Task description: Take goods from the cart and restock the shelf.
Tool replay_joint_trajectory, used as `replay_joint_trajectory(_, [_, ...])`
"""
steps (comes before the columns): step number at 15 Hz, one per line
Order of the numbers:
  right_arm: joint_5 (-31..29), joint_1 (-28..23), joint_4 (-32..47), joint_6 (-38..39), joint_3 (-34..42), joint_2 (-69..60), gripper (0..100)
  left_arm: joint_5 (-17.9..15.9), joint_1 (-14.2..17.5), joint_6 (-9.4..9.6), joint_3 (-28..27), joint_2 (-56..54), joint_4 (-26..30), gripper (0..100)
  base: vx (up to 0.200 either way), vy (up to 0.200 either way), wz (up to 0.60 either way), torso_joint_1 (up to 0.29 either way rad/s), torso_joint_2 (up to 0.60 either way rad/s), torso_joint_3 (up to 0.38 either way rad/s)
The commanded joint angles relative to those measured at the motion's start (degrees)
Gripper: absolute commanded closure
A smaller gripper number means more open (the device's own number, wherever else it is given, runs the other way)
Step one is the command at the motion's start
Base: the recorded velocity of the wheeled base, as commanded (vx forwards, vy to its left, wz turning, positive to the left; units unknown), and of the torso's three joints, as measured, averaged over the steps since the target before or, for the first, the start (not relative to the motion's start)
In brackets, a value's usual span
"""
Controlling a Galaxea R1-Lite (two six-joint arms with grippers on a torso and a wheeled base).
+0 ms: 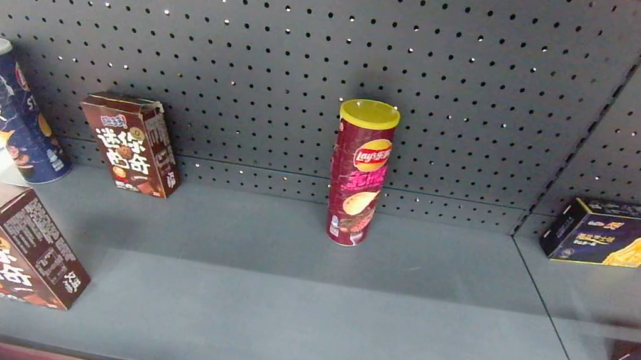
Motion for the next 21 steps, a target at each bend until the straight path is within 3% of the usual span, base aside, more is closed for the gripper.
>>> replay_joint_trajectory(1, [0.0, 0.0, 0.0, 0.0, 0.0, 0.0, 0, 0.1, 0.0, -0.03, 0.0, 0.0, 0.0, 0, 0.0, 0.0, 0.0, 0.0, 0.0, 0.0])
replay_joint_trajectory(4, [0.0, 0.0, 0.0, 0.0, 0.0, 0.0, 0, 0.0, 0.0, 0.06, 0.0, 0.0, 0.0, 0, 0.0, 0.0, 0.0, 0.0, 0.0, 0.0])
replay_joint_trajectory(21, [0.0, 0.0, 0.0, 0.0, 0.0, 0.0, 0, 0.0, 0.0, 0.06, 0.0, 0.0, 0.0, 0, 0.0, 0.0, 0.6, 0.004, 0.0, 0.003])
